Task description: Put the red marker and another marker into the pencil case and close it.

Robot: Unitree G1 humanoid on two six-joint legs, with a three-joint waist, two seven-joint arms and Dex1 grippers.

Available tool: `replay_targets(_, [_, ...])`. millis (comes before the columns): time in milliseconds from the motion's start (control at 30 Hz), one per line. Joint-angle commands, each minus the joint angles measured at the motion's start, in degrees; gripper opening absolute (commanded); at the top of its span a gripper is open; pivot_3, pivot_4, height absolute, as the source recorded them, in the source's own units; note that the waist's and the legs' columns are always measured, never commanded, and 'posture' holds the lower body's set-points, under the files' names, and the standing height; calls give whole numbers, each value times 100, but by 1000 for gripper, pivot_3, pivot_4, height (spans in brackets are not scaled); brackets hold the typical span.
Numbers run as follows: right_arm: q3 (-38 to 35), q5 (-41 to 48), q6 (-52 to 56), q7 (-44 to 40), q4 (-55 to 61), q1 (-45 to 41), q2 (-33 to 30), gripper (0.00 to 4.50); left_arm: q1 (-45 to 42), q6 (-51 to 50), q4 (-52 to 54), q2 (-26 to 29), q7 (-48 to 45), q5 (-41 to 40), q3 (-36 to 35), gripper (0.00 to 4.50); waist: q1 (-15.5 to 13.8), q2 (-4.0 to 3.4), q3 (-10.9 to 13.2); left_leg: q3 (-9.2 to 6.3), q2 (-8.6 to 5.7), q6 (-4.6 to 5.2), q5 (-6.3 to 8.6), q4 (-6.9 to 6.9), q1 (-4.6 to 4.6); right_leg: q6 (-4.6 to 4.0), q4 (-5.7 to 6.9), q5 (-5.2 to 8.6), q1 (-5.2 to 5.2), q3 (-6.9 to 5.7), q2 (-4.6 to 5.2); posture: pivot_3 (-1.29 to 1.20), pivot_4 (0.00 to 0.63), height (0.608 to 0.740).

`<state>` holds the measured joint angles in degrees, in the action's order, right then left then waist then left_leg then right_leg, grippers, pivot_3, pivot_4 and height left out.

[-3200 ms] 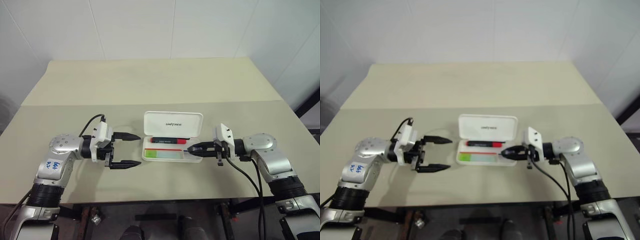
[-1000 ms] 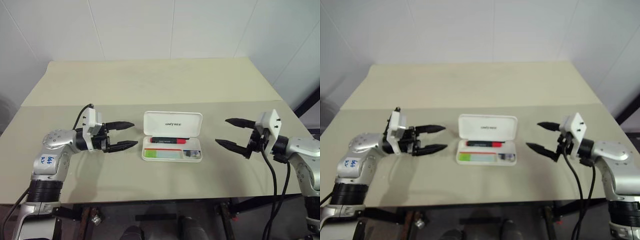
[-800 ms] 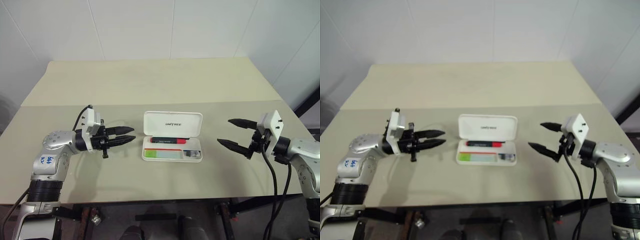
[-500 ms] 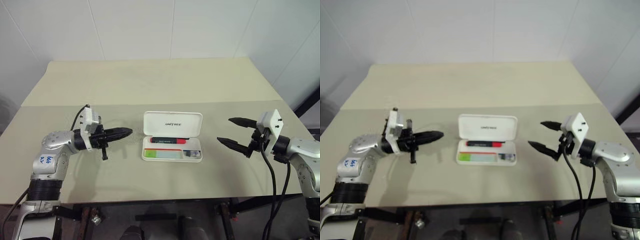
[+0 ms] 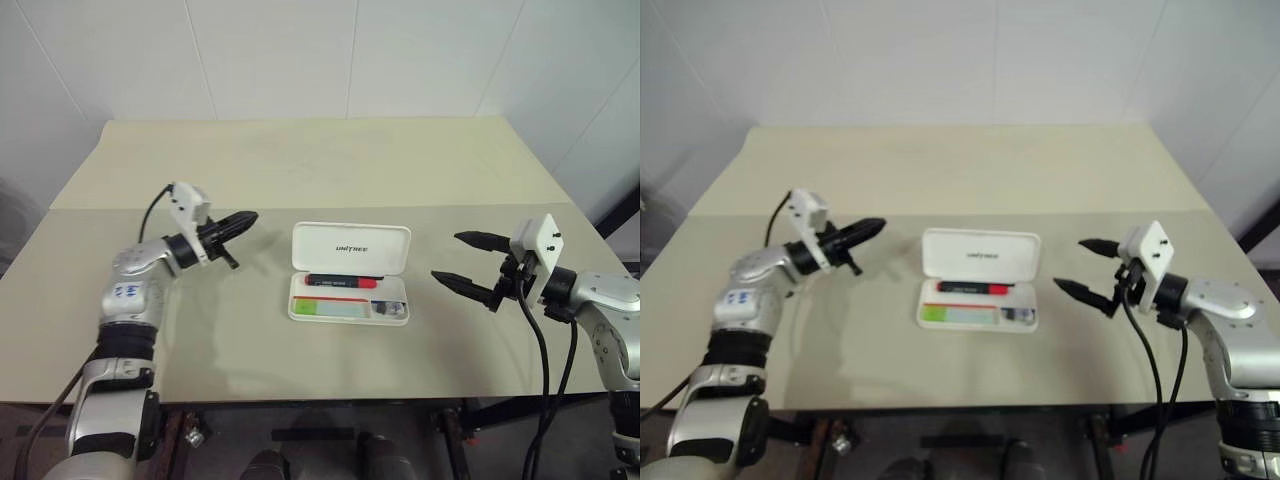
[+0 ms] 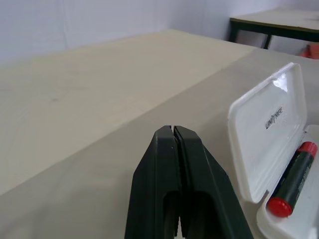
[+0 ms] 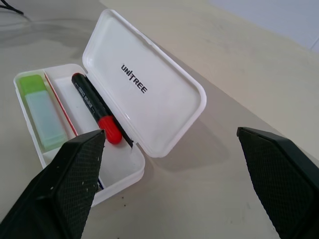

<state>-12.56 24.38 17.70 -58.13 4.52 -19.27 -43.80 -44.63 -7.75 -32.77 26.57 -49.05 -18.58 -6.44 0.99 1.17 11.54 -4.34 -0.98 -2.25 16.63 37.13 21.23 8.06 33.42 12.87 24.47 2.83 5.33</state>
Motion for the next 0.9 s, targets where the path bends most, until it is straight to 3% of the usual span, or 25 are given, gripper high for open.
replay_targets(33, [-50, 102, -18, 68, 262, -9, -4, 4500, -401, 311, -328, -215, -36, 166, 123, 35, -20, 1, 1, 0, 0, 0, 0, -2, -1, 0, -1, 0, 0, 0, 0, 0, 150, 740])
replay_targets(233, [3, 110, -42, 135, 308, 16, 32, 4500, -776, 662, -899, -469, -298, 310, 250, 35, -5, 2, 1, 4, 0, 0, 0, -5, 0, 1, -6, -1, 1, 3, -1, 0, 150, 740])
replay_targets(433, [-4, 112, -77, 179, 329, 41, 66, 4500, -675, 959, -825, -398, -967, 238, 237, 35, -2, 2, 1, 4, 0, 0, 0, -3, 1, 2, -5, -1, 1, 4, 0, 0, 150, 740])
replay_targets(733, [-12, 95, -104, 205, 312, 83, 107, 4500, 152, 1196, 329, 32, -2280, 522, 946, 35, 28, 2, 1, 6, 0, 1, 1, -4, 1, 2, 3, -1, 1, 8, 0, 0, 150, 740])
replay_targets(900, [-25, 80, -136, 237, 323, 162, 141, 4500, 542, 896, 1026, 173, -2445, 612, 1291, 35, 23, 2, 1, 6, 1, 2, 1, -2, -1, 1, -1, 0, 1, 10, -1, 0, 150, 740])
